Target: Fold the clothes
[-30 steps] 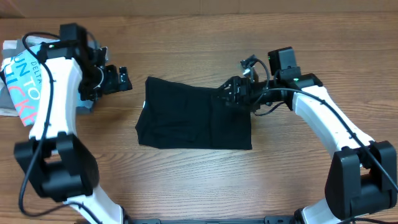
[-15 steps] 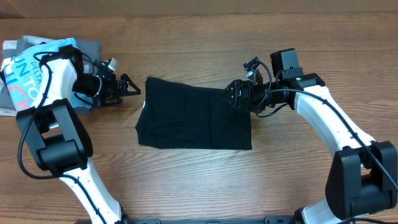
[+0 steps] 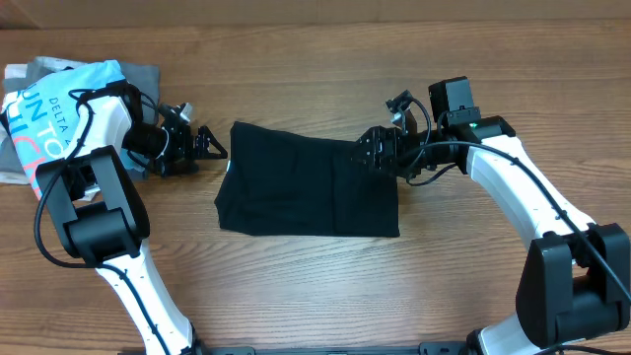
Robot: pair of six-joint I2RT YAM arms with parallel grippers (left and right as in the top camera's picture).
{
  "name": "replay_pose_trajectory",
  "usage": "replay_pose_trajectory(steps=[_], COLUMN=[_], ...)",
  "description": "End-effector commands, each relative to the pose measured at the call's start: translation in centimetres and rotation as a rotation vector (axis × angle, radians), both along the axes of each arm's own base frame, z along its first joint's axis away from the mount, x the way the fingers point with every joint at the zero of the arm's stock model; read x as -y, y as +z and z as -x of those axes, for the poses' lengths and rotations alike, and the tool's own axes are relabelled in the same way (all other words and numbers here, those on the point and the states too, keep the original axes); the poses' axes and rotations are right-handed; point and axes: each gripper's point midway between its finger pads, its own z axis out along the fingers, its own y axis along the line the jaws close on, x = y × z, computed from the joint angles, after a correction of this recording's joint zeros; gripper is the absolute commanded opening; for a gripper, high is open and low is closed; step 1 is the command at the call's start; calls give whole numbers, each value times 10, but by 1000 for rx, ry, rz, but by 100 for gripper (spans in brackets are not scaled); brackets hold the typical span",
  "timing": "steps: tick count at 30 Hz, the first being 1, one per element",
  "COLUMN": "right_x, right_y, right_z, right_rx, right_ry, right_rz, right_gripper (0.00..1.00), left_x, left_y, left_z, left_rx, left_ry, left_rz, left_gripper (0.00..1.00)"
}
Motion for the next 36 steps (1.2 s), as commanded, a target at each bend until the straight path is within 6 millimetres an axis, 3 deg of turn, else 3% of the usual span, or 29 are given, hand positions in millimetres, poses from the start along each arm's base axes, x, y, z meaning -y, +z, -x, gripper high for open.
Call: replay_pose_trajectory(steps=[1,9,21,31,34,36], right_x=[-1,-2,-2,-1,-1,-1], right_y=[5,6,6,6,6,6], right_z=[-2,-4,-4,-4,-4,-4], right_rx=[28,40,40,35,35,36], right_ry=[8,8,8,8,8,8], right_rz=[-1,-3,-2,-2,-2,-2], right_gripper=[100,100,100,100,100,100], left_x=[0,20,72,92,95,93], left_y=[-32,-38,-76,-88,-89,-91], left_z=[8,13,54,49,50,51], left_rx=[-48,-57,-131,-95,-93,-97], left_ry=[-36,-100,-228,-231,-246,-259], left_rz=[-18,-38,-66,-88,-103,-132], left_gripper=[100,100,100,100,90,74])
